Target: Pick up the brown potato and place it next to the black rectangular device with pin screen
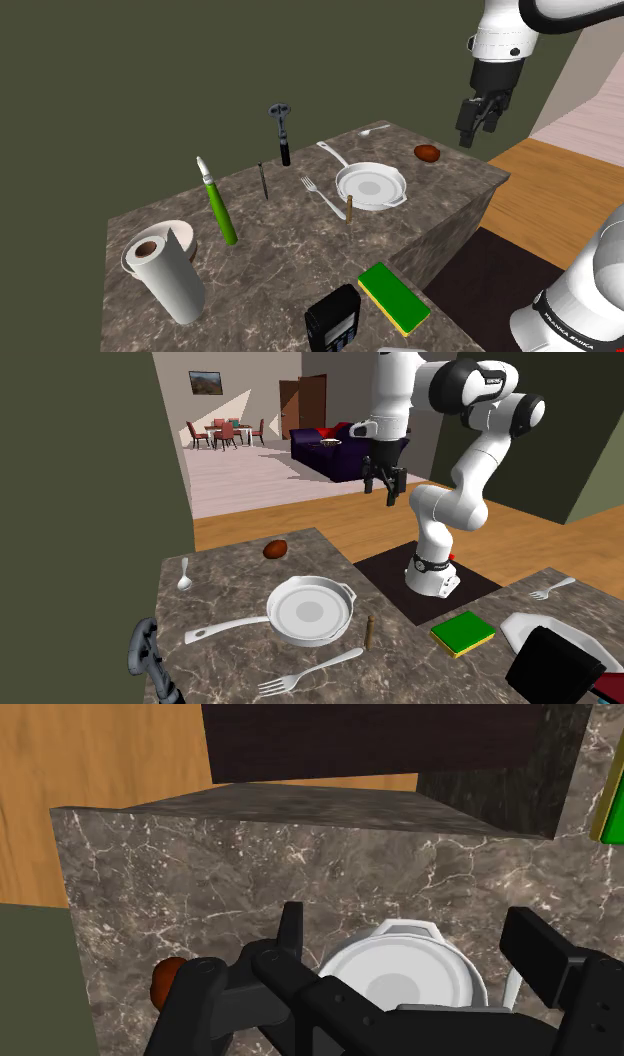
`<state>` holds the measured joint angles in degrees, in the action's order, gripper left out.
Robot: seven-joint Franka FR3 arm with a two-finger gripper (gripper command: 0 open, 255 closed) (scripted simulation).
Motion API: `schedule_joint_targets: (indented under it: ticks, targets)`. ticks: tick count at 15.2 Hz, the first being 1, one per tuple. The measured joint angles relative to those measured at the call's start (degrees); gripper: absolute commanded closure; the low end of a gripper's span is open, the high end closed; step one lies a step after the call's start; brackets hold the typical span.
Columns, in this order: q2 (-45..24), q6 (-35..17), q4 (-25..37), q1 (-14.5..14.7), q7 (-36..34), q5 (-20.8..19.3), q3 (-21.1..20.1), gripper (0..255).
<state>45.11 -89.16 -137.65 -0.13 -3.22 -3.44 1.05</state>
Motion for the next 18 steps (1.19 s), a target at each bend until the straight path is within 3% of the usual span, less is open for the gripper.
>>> schedule_joint_targets:
  ticks: [3,10,18]
  targets:
    - [-0.2,-2.0,-1.4,-0.1,1.8,-1.0,1.2,0]
    - [-6.2,-14.2,-4.6,-1.2,12.7,-6.3,9.1,0]
    - [-18.5,-29.1,-3.2,-0.9,25.5,-8.8,18.1,0]
